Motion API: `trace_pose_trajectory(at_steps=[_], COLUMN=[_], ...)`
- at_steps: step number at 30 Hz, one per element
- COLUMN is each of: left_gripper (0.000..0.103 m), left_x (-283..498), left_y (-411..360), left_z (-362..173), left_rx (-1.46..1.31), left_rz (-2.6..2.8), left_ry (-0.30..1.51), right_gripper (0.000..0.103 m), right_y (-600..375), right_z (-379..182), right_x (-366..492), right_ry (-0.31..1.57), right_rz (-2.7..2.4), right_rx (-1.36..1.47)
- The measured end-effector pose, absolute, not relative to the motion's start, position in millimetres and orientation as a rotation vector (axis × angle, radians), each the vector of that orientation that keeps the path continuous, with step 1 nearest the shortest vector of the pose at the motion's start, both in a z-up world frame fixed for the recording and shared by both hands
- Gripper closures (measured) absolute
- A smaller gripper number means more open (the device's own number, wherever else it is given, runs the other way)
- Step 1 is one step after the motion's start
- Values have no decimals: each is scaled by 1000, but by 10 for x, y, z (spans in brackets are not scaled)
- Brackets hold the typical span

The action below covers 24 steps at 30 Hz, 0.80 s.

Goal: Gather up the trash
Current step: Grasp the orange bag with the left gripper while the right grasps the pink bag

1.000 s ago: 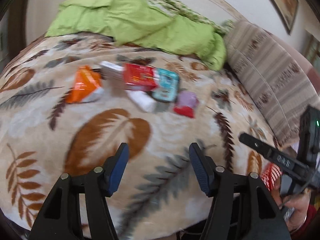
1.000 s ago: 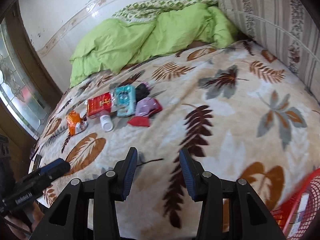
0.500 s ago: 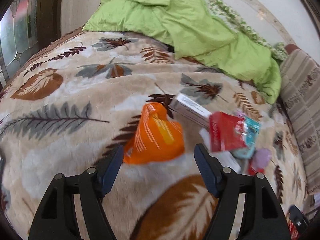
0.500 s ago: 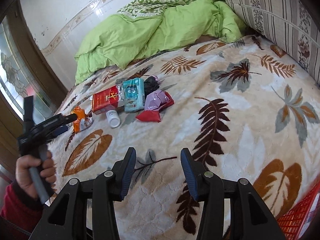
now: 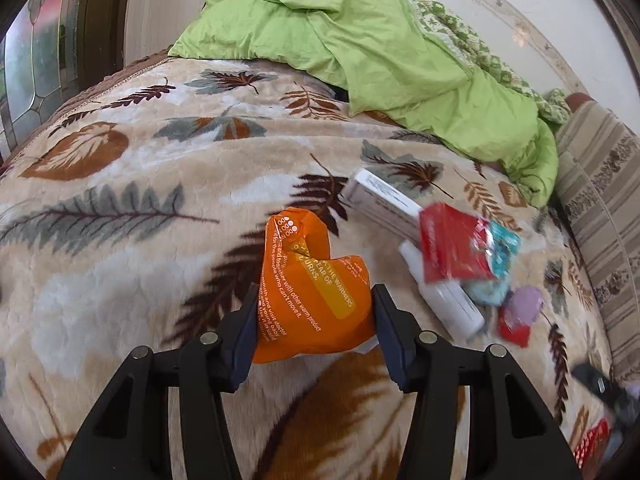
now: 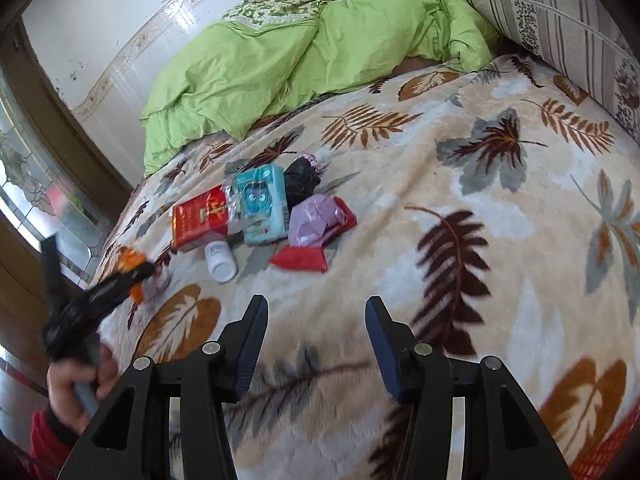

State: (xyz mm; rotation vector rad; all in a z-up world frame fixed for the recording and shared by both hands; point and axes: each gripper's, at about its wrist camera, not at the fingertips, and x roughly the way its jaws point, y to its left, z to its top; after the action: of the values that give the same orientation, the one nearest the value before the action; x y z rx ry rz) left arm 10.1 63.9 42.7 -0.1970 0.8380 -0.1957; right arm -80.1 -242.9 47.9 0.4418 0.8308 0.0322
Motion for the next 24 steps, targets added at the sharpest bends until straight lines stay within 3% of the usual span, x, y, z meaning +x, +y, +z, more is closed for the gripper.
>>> trace_pose_trajectory(at_steps=[9,10,11,15,24], left_gripper=[51,51,51,51,51], left_x=[-424,-476,-512,-632,-818], left_y=[441,388,350,248,163], left_z=[512,518,522,507,489], left_rx=[-127,-106,-89,-62,-54], left_rz=[-255,-268,-274,-301,-318], left_ry=[800,793,789,786,807], right_gripper=[49,50,68,78,78], right_y=[-2267,-2267,-2275,-2237,-2053], right_z=[201,139,94,168,537], right_x=[25,68,80,-101,-889], right_ry=[902,920,924,869,723], right_rz=[-44,-40,-34,-16,44], right_rx=[390,399,411,385,250])
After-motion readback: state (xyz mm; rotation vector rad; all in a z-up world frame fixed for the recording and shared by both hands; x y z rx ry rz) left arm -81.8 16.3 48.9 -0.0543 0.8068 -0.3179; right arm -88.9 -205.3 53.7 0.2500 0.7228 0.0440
